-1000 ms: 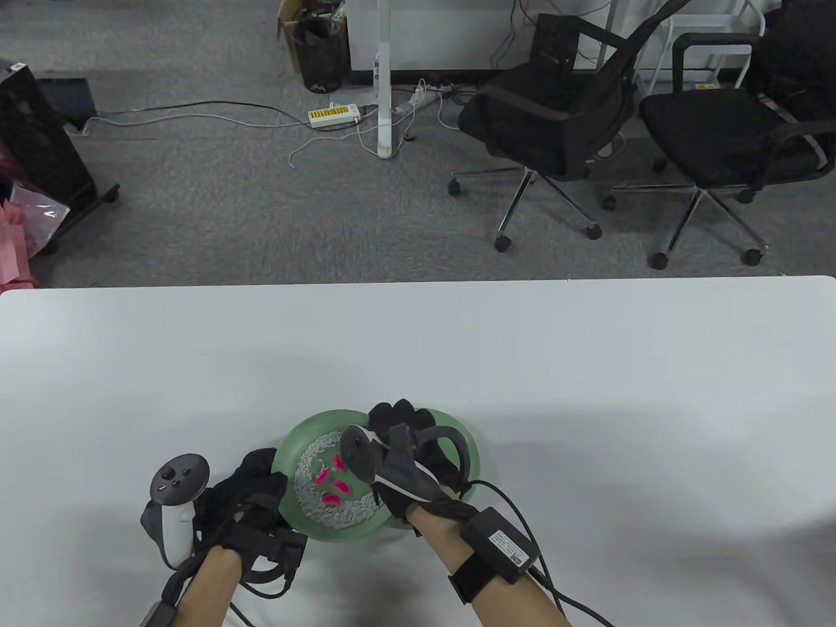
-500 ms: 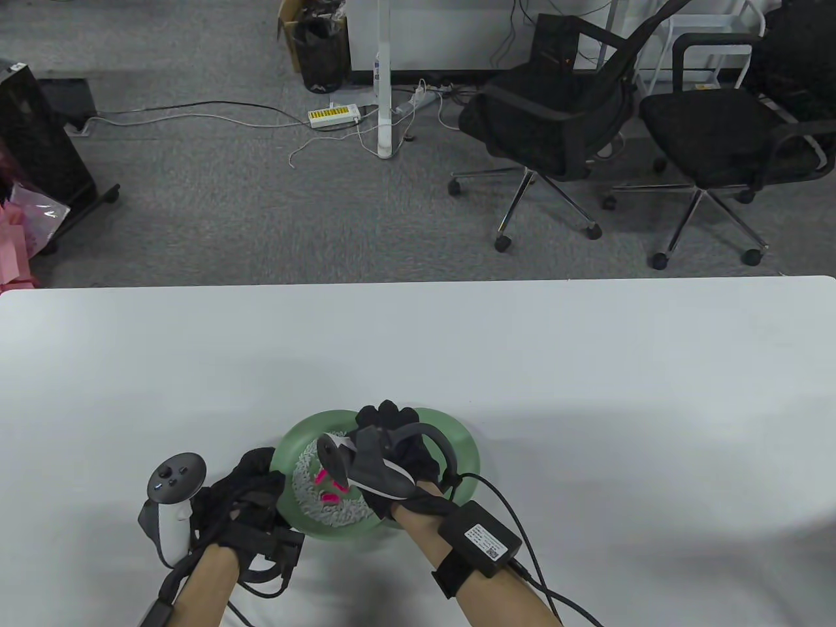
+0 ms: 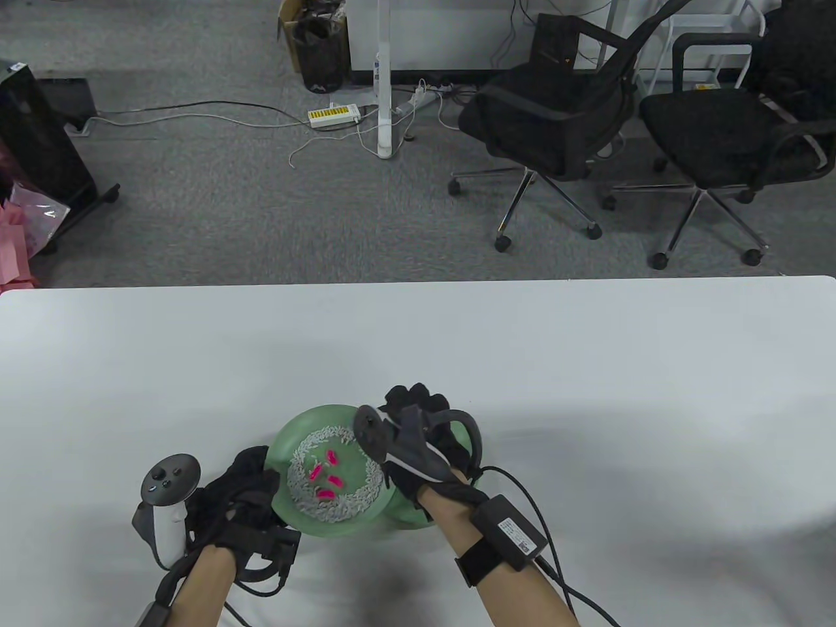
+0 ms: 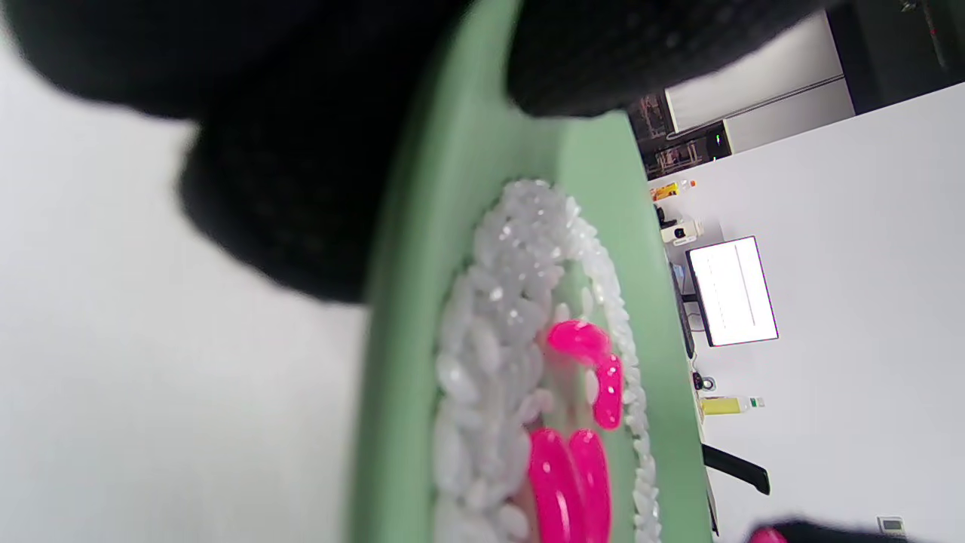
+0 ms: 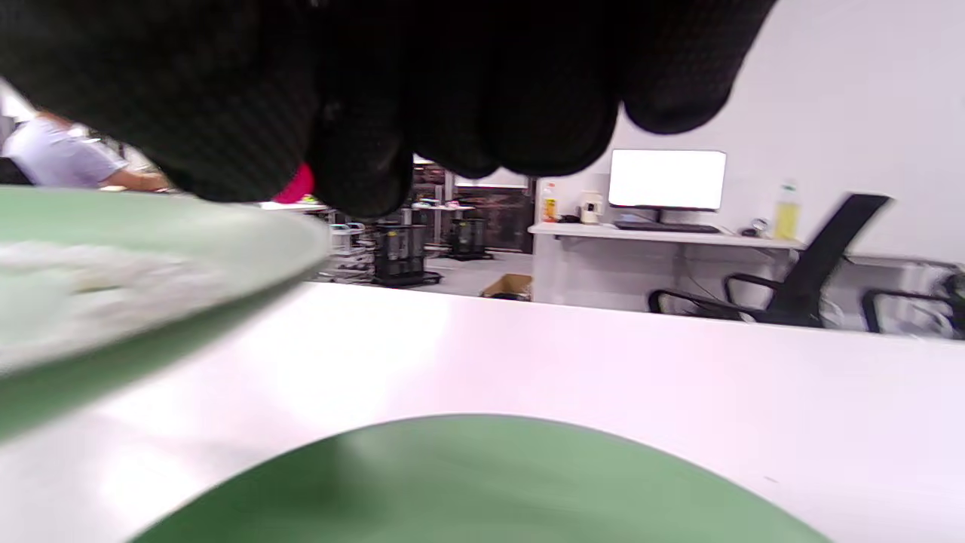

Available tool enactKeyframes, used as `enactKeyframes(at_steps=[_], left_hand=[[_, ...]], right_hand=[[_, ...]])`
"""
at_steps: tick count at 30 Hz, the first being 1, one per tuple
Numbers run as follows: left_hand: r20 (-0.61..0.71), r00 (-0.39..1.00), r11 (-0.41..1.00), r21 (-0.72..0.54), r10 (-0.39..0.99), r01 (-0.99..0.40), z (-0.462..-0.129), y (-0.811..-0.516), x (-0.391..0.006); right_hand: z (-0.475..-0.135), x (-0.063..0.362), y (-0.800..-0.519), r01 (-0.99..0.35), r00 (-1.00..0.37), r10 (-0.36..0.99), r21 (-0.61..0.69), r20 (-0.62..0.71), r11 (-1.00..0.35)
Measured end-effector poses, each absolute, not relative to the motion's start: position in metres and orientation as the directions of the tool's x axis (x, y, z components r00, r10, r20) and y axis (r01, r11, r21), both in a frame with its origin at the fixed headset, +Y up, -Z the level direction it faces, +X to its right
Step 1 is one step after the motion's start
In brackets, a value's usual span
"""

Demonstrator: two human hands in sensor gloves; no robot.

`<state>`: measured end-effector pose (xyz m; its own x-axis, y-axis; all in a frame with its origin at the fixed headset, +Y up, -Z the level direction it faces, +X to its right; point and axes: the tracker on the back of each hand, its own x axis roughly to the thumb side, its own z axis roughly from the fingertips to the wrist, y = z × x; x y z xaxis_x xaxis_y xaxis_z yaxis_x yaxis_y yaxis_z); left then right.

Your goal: Pick gummy candy with hand pinch into plate

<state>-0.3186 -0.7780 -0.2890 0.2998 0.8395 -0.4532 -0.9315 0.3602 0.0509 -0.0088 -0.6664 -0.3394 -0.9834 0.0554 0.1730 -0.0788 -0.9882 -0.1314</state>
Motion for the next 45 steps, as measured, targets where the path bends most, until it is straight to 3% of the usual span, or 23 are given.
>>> enactKeyframes(at_steps=[4, 11, 21, 25, 31, 36, 45], left_hand=[[-0.461, 0.291, 0.357, 0.062, 0.838, -0.932, -0.290, -0.780, -0.322], [-0.464, 0.299, 0.365, 0.057, 0.834, -0.929, -0.291, -0.782, -0.323], [-0.465, 0.302, 0.366, 0.052, 0.833, -0.929, -0.292, -0.783, -0.324], [-0.469, 0.301, 0.365, 0.049, 0.831, -0.930, -0.292, -0.784, -0.324], [-0.471, 0.296, 0.360, 0.050, 0.831, -0.931, -0.293, -0.784, -0.324], [-0.469, 0.301, 0.365, 0.050, 0.830, -0.929, -0.292, -0.783, -0.323], [-0.465, 0.308, 0.371, 0.047, 0.830, -0.928, -0.292, -0.782, -0.322]], right_hand=[[-0.353, 0.021, -0.692, -0.014, -0.995, 0.007, -0.063, 0.099, -0.998], [-0.357, 0.026, -0.734, 0.177, -0.981, -0.172, 0.049, 0.093, -0.983], [-0.352, 0.016, -0.745, 0.283, -0.952, -0.277, 0.030, 0.127, -0.959], [-0.348, 0.017, -0.736, 0.301, -0.948, -0.299, 0.000, 0.113, -0.954], [-0.339, 0.009, -0.694, 0.074, -0.991, -0.087, -0.131, 0.100, -0.989], [-0.320, -0.028, -0.675, -0.172, -0.963, 0.149, -0.087, 0.223, -0.981], [-0.305, -0.081, -0.683, -0.090, -0.957, 0.077, -0.033, 0.281, -0.995]])
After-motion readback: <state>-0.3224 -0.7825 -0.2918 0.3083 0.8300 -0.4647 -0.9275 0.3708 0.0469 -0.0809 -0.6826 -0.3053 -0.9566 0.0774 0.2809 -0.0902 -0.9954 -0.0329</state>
